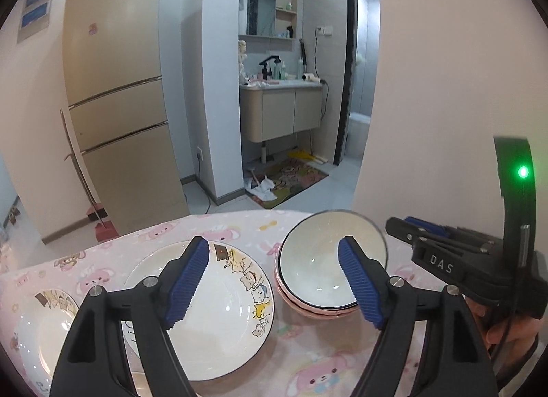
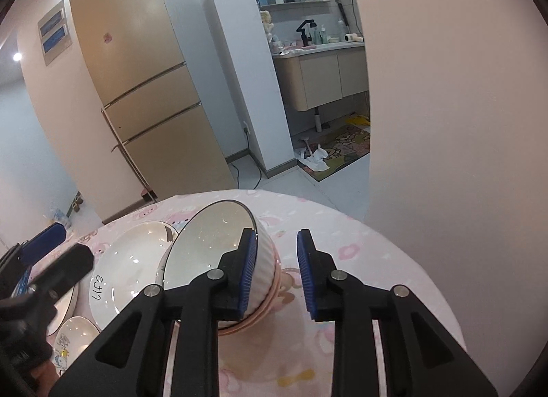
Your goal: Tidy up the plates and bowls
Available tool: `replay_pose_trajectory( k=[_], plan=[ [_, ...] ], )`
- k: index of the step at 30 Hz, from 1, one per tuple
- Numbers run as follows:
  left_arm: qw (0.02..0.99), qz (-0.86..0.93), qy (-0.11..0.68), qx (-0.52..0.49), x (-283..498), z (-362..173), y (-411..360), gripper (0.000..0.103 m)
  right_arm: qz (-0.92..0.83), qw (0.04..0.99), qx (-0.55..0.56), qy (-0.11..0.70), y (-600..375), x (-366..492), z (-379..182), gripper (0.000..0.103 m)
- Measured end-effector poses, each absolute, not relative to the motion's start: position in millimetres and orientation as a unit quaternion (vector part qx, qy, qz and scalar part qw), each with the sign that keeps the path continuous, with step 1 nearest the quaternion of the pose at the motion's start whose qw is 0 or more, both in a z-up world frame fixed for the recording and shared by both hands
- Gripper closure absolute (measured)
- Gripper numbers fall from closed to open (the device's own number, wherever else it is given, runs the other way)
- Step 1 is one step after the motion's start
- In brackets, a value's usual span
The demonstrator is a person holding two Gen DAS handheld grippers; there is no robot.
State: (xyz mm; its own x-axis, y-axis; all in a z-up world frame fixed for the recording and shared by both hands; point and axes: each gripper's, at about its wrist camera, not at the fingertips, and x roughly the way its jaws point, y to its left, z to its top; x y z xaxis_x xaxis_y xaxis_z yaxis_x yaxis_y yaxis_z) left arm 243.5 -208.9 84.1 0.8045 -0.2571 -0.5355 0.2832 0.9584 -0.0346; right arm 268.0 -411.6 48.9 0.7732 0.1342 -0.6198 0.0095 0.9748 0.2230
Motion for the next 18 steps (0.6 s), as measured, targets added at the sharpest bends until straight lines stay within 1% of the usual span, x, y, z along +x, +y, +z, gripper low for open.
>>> replay_pose_trajectory(
  k=[4, 6, 14, 15, 16, 18],
  plan=[
    [0.959, -0.138, 0.248, 0.023, 223, 102, -197, 0.023, 0.024, 0.949, 0.087, 0.302, -404, 249, 71, 0.079],
    [0.960, -0.134, 0.243, 0.022, 215, 109, -192, 0.020, 0.032, 0.954, 0.080, 0.286, -397, 237, 84, 0.079],
    [0.975, -0.113, 0.189, 0.031, 159, 143, -158, 0.018, 0.061, 0.967, 0.077, 0.236, -361, 192, 131, 0.078],
    [0.975, -0.115, 0.187, 0.031, 153, 145, -153, 0.018, 0.064, 0.968, 0.077, 0.232, -356, 187, 134, 0.072],
    [0.976, -0.116, 0.183, 0.034, 147, 148, -146, 0.016, 0.067, 0.969, 0.079, 0.225, -351, 181, 139, 0.059],
    [0.980, -0.102, 0.167, 0.048, 134, 152, -134, 0.014, 0.073, 0.973, 0.080, 0.206, -340, 170, 145, 0.046]
  ],
)
